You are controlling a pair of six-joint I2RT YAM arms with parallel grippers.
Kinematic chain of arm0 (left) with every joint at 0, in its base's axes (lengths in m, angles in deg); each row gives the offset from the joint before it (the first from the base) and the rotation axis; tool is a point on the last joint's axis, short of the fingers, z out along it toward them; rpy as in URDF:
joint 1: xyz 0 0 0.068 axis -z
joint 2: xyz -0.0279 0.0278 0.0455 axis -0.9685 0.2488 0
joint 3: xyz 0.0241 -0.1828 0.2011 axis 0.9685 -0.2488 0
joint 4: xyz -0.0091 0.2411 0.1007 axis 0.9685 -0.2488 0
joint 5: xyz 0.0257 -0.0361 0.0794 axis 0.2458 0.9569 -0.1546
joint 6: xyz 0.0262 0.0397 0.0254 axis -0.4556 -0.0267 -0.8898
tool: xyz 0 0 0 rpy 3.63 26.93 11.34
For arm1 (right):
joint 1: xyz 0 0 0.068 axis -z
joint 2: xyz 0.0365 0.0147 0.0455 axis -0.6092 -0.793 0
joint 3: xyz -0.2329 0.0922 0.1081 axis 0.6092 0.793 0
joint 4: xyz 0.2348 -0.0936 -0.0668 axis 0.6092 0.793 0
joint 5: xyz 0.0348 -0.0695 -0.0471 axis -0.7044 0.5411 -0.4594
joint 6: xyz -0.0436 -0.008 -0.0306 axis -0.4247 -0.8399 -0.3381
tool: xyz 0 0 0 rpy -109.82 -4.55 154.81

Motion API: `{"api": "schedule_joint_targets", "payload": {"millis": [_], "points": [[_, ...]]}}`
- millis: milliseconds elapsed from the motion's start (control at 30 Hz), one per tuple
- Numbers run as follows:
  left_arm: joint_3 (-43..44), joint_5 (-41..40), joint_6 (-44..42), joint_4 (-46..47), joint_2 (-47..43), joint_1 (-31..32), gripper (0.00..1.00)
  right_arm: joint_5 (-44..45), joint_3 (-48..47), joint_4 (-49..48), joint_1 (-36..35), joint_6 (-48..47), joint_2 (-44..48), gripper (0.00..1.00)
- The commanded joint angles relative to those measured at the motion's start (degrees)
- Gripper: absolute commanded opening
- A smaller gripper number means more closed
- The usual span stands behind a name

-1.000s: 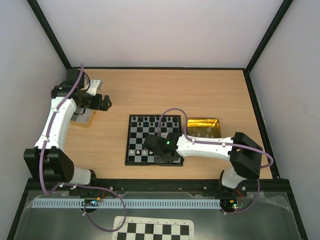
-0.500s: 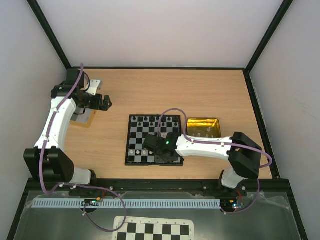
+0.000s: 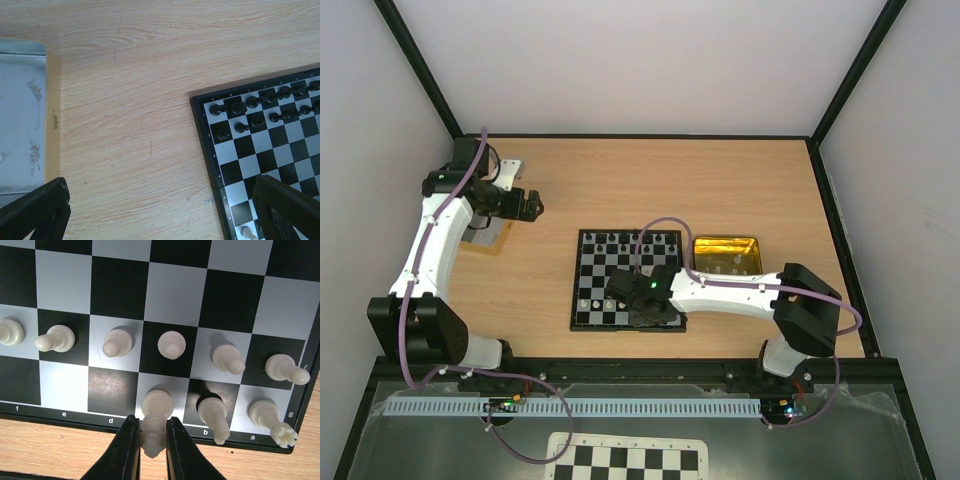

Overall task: Set up the chess pieces on the board
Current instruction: Place the chess piece on the chessboard.

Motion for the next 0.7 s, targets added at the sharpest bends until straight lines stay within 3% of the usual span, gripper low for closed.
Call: {"api": "schedule_joint_targets", "payload": {"millis": [0,267,667], "points": [[0.04,0.61,0.7,0.19,0.24,0.13,0.99,1.22,-0.41,0.43,0.26,-0.42,-0.93,0.1],[0.05,0.61,0.79,0.39,0.5,0.13,0.99,1.43,-0.8,0.9,0.3,-0.67,-1.11,0.11],[0.01,0.61,0.76,0.5,0.45,0.11,0.99,1.28,-1.99,1.18,0.48,-1.45,-2.09,0.19]]}}
